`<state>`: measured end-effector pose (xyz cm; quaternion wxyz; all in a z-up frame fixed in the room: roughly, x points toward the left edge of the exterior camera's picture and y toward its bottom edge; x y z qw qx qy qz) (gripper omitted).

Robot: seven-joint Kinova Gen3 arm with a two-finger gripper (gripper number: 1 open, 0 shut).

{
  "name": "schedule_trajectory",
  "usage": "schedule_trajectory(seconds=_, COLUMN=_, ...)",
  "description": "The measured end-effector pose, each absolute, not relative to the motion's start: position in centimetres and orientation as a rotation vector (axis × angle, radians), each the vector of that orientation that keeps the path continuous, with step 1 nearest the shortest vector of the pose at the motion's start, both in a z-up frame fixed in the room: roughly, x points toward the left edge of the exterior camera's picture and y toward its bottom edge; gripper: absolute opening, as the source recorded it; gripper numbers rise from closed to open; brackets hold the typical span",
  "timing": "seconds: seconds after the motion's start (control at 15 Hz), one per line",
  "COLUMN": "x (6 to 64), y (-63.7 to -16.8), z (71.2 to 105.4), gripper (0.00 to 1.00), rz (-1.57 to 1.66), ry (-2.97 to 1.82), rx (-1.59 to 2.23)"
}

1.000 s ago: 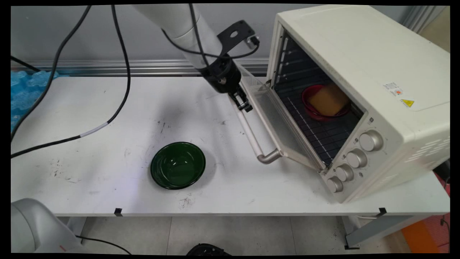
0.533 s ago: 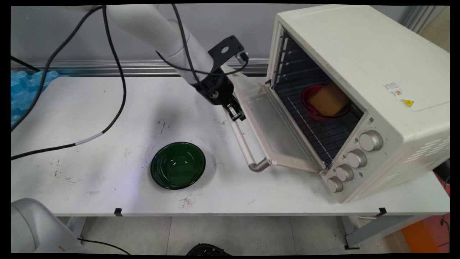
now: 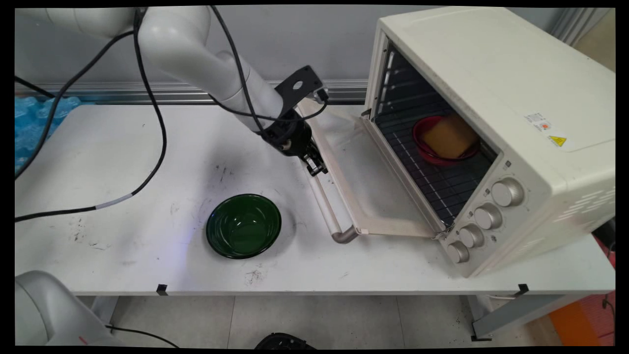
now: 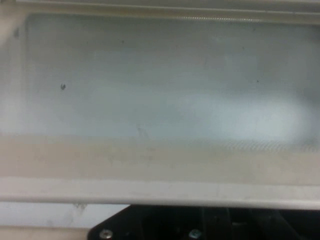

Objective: Open the oven

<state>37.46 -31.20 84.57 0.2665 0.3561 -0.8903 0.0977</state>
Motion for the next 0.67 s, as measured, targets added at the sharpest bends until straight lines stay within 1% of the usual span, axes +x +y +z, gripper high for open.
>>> schedule_trajectory(seconds=0.67, x=39.1, y=-30.0, z=82.3, gripper=0.00, rz=0.298, ry=-2.370, rx=0.979)
